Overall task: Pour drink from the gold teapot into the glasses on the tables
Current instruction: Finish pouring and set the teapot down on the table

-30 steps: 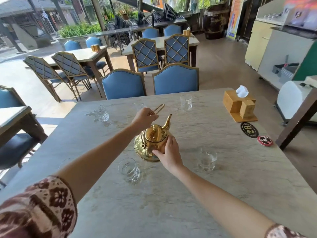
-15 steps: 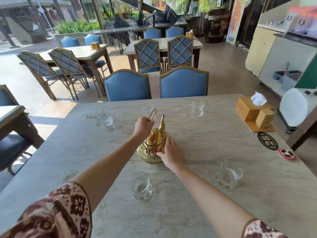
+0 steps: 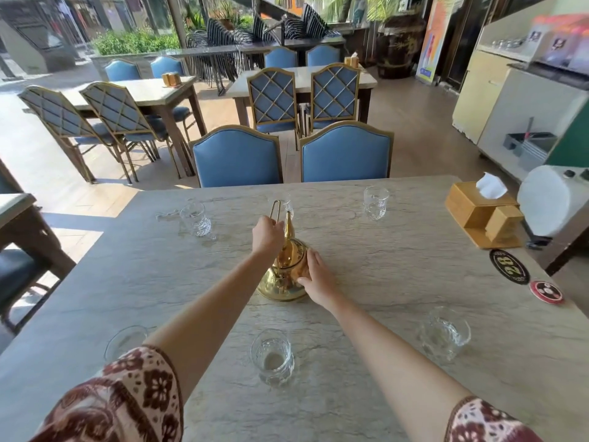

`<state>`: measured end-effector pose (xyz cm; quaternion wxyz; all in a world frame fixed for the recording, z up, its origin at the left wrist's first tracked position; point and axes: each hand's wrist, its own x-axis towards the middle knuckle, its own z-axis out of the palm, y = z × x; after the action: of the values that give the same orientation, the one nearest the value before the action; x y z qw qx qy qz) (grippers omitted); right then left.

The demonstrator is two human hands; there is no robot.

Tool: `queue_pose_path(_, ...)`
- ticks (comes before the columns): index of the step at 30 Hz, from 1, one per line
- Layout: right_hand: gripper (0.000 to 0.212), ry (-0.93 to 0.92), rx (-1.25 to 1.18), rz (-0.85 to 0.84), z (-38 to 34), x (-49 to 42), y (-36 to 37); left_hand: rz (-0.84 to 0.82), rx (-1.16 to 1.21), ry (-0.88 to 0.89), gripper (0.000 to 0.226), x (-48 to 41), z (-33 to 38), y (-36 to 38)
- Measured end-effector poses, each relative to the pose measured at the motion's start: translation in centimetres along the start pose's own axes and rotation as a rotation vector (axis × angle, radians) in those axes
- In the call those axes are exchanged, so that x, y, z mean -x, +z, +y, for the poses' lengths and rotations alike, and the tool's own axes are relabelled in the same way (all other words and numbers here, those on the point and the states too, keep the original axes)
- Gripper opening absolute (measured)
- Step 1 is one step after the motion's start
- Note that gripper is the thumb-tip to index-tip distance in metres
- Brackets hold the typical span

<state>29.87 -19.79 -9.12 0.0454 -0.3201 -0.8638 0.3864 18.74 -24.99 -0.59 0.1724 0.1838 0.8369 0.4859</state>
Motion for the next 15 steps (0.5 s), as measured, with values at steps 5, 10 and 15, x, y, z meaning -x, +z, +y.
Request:
queue_pose_path(5,0.080,0.007,0.044,-0.065,0.4,-0.4,-0.7,-0.075,-0.042,0.082,0.059,0.6,-0.9,0.4)
queue_pose_path(10,0.078,0.026,0.119,-0.101,0.4,-0.1,-1.3,-0.109,-0.239,0.153,0.070,1.9,-1.5,0.6)
queue_pose_path(15,0.071,0.139,0.239,-0.220,-1.8,0.9,-4.0,-0.173,-0.472,0.145,0.082,4.0,-0.8,-0.3)
